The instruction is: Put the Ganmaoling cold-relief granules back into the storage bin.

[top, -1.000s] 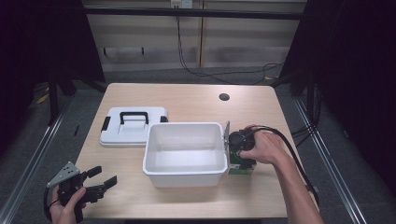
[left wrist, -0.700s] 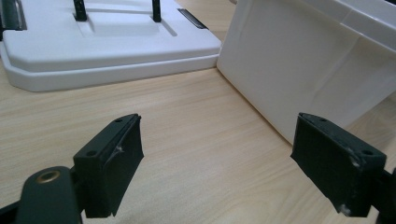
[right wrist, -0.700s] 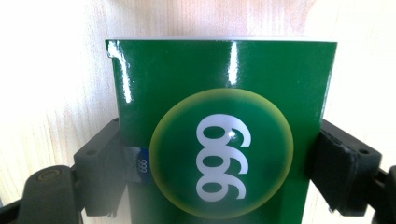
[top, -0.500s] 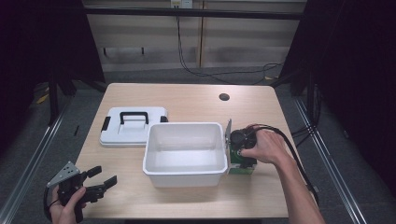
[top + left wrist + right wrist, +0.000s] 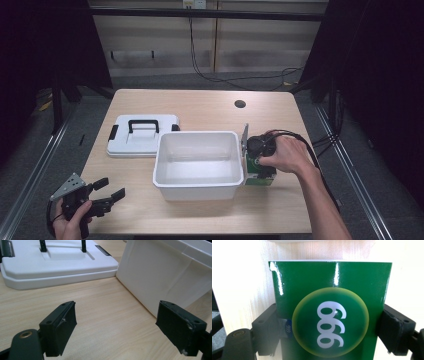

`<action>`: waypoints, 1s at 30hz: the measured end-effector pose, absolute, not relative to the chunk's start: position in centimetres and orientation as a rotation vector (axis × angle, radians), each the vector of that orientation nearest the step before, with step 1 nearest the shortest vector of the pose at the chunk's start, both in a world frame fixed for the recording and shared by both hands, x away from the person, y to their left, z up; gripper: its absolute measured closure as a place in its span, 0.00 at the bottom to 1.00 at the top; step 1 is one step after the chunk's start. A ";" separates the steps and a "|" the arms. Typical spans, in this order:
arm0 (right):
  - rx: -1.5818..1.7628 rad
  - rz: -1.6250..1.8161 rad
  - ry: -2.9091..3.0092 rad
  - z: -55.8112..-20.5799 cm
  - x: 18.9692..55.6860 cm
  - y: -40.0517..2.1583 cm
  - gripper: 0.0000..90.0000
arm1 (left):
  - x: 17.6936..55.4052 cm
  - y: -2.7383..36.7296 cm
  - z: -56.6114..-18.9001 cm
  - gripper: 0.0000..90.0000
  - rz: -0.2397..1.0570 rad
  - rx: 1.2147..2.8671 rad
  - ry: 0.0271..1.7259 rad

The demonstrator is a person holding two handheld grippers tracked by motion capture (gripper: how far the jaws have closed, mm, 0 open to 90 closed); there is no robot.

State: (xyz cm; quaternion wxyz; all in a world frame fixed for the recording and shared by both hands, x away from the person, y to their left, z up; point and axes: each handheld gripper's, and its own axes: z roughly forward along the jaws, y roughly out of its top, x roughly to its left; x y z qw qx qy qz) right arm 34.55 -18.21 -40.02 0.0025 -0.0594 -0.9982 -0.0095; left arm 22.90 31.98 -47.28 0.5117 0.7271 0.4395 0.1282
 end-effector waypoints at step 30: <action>-0.262 -0.060 -3.123 -35.1 34.2 -19.2 0.18 | 22.9 31.9 -47.3 0.18 0.297 1.747 1.062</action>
